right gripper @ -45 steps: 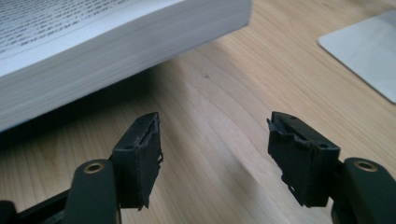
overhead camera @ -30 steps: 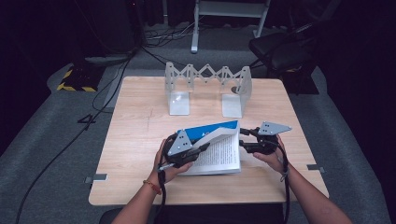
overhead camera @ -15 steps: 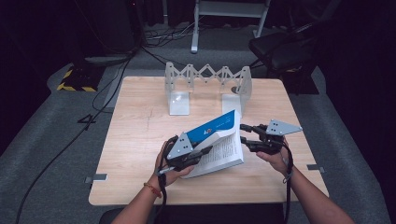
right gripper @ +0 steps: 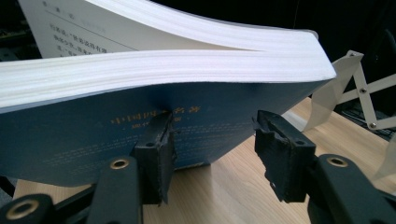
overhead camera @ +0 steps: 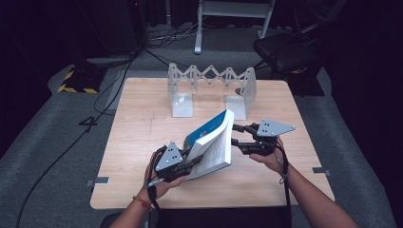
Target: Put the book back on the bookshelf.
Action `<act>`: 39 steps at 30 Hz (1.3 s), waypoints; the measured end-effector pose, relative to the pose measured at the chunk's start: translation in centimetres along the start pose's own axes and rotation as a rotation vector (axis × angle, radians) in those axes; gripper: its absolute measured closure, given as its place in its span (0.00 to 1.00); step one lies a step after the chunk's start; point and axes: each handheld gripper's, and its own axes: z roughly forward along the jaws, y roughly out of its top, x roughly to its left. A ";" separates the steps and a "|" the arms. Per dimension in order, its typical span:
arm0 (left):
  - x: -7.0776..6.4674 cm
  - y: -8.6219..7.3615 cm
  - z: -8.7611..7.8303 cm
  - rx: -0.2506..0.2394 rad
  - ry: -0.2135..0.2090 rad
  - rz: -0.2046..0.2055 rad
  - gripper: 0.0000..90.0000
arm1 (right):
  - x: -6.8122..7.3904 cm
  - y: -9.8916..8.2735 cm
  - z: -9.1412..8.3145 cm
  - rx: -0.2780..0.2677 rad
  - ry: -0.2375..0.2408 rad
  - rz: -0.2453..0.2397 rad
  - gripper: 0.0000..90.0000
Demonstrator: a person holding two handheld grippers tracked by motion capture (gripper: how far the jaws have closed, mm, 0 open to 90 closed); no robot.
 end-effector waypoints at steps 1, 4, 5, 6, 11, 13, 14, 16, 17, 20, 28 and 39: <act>0.0 -0.2 -0.1 0.009 0.002 0.002 0.69 | 0.2 0.1 0.3 0.005 0.005 -0.007 0.51; -0.1 -0.6 -0.5 0.032 0.017 0.012 0.67 | 0.9 0.1 1.2 0.032 0.012 -0.031 0.50; -0.1 -0.8 -0.6 0.040 0.020 0.012 0.67 | 1.1 0.0 1.4 0.039 0.017 -0.038 0.50; 0.0 -1.1 -0.7 0.063 0.027 0.017 0.65 | 1.2 0.0 1.6 0.036 0.022 -0.034 0.48; 0.5 -1.8 -0.5 0.080 -0.013 0.018 0.69 | 1.2 0.0 2.1 0.023 0.034 -0.017 0.45; 1.0 -2.0 -0.3 0.060 -0.045 0.000 0.72 | 1.1 0.0 2.1 0.021 0.034 -0.014 0.45; 1.3 -2.1 -0.2 0.048 -0.060 -0.015 0.73 | 0.9 0.0 2.0 0.023 0.032 -0.013 0.45; 1.7 -2.3 0.3 0.016 -0.093 -0.053 0.74 | 0.5 -0.2 1.9 0.020 0.030 0.004 0.45; 1.8 -2.1 0.6 0.016 -0.104 -0.045 0.74 | 0.3 -0.4 1.8 0.020 0.029 0.011 0.46; 2.0 -1.5 1.6 0.013 -0.131 -0.031 0.73 | -0.2 -0.5 1.2 0.032 0.023 -0.008 0.47; 2.6 0.5 5.1 -0.021 -0.198 -0.061 0.73 | -1.7 -0.6 -0.8 0.006 -0.091 -0.029 0.53; 2.1 1.3 6.3 -0.031 -0.184 -0.053 0.69 | -2.1 -1.1 -2.4 -0.014 -0.109 -0.010 0.56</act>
